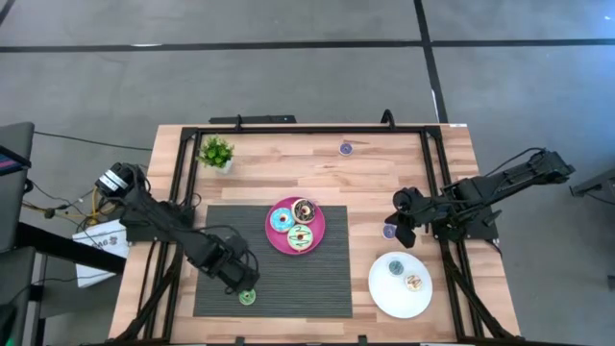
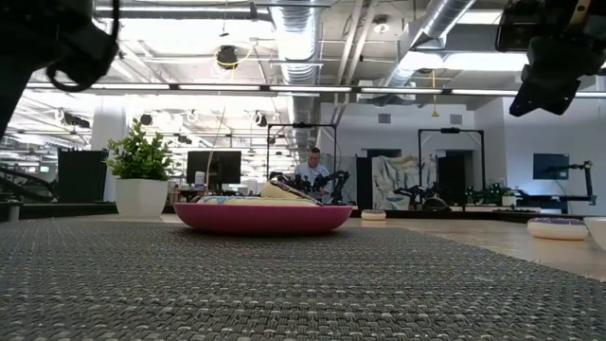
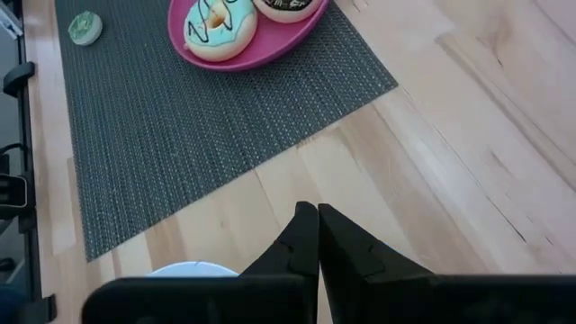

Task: Pick & Place donuts
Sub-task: Put the small green donut on the white plate

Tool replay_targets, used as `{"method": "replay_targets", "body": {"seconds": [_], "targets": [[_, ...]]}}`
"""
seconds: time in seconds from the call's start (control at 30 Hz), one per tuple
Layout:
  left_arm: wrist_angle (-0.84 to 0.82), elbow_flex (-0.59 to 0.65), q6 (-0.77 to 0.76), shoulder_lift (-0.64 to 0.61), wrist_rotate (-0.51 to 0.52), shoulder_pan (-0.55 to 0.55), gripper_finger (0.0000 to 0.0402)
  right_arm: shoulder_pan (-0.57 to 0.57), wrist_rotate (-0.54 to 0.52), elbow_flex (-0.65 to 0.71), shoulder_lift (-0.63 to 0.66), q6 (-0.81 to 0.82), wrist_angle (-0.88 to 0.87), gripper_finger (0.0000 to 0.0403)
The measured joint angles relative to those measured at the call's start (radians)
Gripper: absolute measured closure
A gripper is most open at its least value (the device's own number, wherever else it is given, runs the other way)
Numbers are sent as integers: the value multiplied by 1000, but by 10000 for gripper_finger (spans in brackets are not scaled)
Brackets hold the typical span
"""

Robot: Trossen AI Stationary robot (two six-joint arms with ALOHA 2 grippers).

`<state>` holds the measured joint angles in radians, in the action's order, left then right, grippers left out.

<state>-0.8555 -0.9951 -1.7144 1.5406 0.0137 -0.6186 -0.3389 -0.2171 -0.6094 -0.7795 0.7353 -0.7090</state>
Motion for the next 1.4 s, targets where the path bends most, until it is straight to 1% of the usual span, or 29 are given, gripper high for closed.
{"method": "replay_targets", "body": {"seconds": [0.1,0.2,0.33,0.4,0.57,0.63,0.87,0.97,1.2,1.4], "targets": [[3,0,-74,0,18,-16,146,0,-10,0,0,0,4,403],[30,-1,-104,16,36,-22,146,0,-24,0,0,0,5,403],[111,-13,-105,94,-2,-23,146,0,-25,0,0,0,5,403],[126,-37,-103,144,-9,-24,146,0,-24,0,0,0,5,403],[47,-152,-77,233,-1,-29,146,0,-22,0,0,-4,5,403],[13,-175,-79,254,-1,-29,146,0,-22,0,0,-10,5,403],[8,-181,-104,273,-32,-38,146,0,-22,0,0,-36,3,403],[38,-181,-105,291,-57,-44,146,0,-21,0,0,-37,-2,403],[72,-187,-118,324,-59,-54,146,0,-21,-1,0,-37,-7,403],[99,-190,-136,327,-67,-54,146,0,-21,-1,0,-39,-19,403]]}}
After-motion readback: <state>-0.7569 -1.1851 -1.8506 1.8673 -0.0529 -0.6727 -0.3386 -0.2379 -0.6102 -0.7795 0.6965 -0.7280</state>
